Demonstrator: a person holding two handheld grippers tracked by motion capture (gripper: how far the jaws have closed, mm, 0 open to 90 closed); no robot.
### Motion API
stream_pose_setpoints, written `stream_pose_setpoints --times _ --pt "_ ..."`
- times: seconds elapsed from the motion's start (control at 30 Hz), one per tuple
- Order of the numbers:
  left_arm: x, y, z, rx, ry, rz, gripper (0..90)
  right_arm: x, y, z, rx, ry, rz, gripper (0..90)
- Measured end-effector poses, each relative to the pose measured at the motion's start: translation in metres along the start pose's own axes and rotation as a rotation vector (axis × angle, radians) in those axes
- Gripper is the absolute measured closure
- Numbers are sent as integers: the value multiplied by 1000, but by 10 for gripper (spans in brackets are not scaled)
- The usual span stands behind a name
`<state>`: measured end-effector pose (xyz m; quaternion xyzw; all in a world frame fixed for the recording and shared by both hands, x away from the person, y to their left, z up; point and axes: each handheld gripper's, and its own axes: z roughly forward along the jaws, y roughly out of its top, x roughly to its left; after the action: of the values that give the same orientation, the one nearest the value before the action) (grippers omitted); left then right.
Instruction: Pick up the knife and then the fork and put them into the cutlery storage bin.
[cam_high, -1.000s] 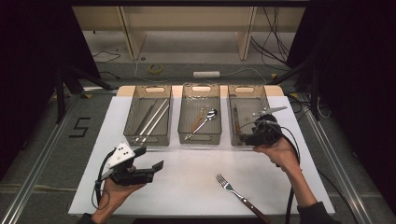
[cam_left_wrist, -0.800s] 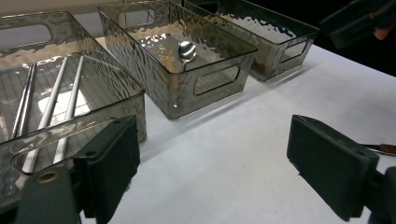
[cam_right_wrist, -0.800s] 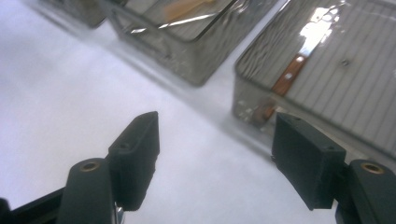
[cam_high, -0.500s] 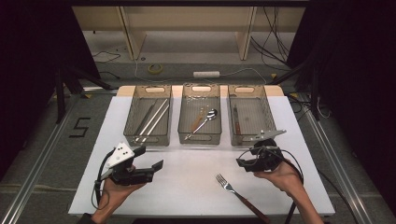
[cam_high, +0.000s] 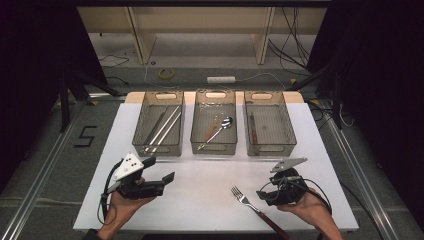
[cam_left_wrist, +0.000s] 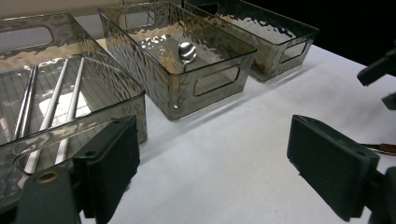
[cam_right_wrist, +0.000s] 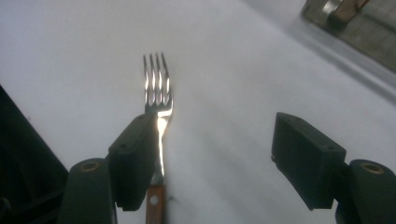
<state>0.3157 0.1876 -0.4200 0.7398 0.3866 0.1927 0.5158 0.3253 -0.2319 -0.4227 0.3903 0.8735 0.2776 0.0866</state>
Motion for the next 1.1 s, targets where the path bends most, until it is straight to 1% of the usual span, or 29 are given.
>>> stream_pose_setpoints --times 0.17,0.3,0.43,0.5,0.57,0.73,0.83,1.1 --pt "0 0 0 -1 2 2 164 8 -12 4 53 15 -25 341" --pt "0 0 -1 1 1 7 164 13 -18 7 76 16 -38 350" --pt "0 0 0 1 0 6 164 16 -24 8 106 22 -51 409" --pt "-1 0 0 2 0 6 164 18 -26 10 119 23 -52 424" --pt "-1 0 0 1 1 7 164 20 -28 12 140 26 -63 437" --pt "-1 0 0 0 2 9 164 25 -32 16 157 35 -79 501" --pt "-1 0 0 1 2 9 164 28 -33 19 184 22 -100 536" --pt "-1 0 0 1 2 11 164 31 -36 21 216 46 -123 630"
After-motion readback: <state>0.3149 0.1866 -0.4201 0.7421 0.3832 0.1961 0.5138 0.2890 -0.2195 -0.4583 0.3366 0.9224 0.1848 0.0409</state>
